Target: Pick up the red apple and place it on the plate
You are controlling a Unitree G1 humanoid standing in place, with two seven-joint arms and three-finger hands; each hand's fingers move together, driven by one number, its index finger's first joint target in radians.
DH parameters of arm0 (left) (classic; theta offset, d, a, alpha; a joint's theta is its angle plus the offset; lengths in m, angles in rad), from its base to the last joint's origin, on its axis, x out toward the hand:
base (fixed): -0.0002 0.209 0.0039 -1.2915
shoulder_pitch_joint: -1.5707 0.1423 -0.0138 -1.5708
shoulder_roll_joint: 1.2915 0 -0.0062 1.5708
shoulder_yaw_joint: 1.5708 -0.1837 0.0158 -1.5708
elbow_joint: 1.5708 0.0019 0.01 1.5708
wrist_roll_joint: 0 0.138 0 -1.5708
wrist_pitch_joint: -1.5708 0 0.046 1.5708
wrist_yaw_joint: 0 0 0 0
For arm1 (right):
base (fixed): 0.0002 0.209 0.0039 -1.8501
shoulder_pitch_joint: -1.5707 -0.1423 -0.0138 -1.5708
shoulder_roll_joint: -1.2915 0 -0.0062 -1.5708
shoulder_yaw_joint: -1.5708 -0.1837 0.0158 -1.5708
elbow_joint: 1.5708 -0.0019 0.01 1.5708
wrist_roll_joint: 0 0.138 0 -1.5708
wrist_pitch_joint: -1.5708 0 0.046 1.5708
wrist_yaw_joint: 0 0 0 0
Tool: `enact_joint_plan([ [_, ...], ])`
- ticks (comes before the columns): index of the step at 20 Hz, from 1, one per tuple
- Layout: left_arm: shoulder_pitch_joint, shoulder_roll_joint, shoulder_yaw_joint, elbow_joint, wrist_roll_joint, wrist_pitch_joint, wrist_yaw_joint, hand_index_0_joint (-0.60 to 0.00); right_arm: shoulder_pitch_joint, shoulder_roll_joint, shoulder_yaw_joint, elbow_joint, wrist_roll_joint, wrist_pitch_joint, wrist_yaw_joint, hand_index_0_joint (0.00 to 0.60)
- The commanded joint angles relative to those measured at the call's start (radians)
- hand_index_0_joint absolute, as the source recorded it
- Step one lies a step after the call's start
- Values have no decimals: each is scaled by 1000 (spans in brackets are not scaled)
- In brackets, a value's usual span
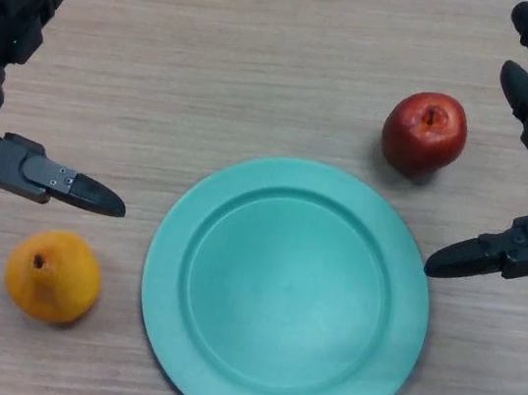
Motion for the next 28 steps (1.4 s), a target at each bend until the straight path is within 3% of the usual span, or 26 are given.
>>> enact_joint_plan([
  [1, -40, 45, 52, -46, 14, -143, 0, 0, -37, -34, -75, -35, 0, -158, -27, 0],
  [8, -26, 35, 49, -86, -6, -72, 8, 0, -51, -49, -87, 54, -4, -220, -42, 0],
  [14, 16, 21, 82, -102, -52, 18, -13, 0, -166, -42, -41, 328, -62, -357, -88, 0],
  [21, 34, 52, 155, -78, -84, -39, 16, 0, -400, -4, 37, 848, -241, -654, -209, 0],
  [28, 41, 66, 186, -84, -119, -46, 28, 0, -564, 57, 58, 1217, -262, -778, -300, 0],
])
